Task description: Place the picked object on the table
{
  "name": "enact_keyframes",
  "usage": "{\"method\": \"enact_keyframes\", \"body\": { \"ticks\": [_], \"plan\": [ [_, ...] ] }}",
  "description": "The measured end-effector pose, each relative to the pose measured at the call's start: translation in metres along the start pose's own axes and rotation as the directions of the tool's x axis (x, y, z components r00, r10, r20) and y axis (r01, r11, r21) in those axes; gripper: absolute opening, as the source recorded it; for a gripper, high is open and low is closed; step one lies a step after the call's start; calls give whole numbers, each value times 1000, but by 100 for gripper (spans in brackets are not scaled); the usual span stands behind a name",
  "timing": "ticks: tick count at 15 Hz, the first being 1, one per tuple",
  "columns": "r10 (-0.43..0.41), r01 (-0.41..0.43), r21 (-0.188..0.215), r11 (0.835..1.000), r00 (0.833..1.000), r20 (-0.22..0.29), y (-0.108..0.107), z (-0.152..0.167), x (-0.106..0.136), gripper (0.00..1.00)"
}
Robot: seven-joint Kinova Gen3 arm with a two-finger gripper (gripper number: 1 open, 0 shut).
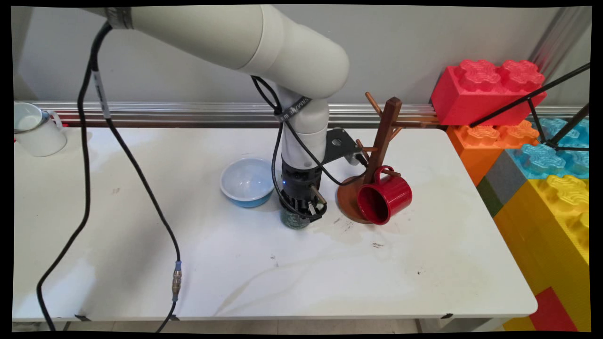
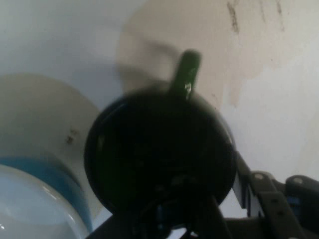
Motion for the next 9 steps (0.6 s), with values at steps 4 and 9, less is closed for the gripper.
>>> {"method": "enact_keyframes", "body": {
  "ticks": [4, 9],
  "plan": [
    [-7, 7, -2, 1000, 1000, -6, -2, 3, -1, 100],
    [-12, 11, -16, 1000, 999, -32, -3, 1, -2, 100]
  ]
}}
